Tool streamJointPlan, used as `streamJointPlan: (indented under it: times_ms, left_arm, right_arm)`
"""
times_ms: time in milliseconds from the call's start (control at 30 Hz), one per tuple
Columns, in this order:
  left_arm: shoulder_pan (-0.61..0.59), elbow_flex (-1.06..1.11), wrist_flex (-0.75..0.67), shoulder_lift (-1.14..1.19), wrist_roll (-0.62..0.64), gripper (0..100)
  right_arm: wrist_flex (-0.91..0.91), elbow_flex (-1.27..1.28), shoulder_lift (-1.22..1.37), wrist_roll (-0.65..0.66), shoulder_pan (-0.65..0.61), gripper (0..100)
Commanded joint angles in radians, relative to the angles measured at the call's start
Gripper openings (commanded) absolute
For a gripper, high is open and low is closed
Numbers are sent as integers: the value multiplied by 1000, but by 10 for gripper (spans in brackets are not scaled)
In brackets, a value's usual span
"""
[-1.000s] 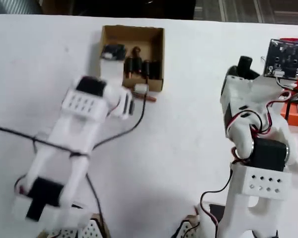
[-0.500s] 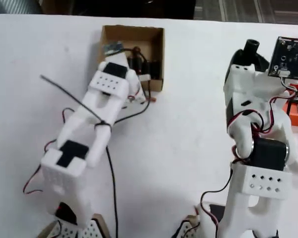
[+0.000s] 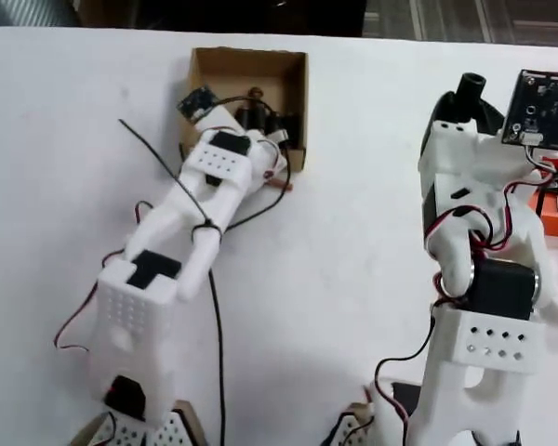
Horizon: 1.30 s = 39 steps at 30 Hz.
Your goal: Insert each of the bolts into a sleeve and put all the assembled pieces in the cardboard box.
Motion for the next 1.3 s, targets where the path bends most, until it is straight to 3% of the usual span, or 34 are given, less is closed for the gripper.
streamJointPlan:
  times_ms: [0, 567, 767, 1267]
  left_arm:
    - [6, -53, -17, 3, 8, 195]
    - [0, -53, -25, 14, 8, 195]
    - [-12, -51, -92, 29, 9, 195]
    - [-11, -54, 8, 106, 57, 178]
  right_arm:
    - [-35, -2, -19, -9, 12, 20]
    - [-84, 43, -21, -11, 12, 20]
    - [-84, 43, -22, -11, 12, 20]
    - [-84, 41, -25, -11, 12, 20]
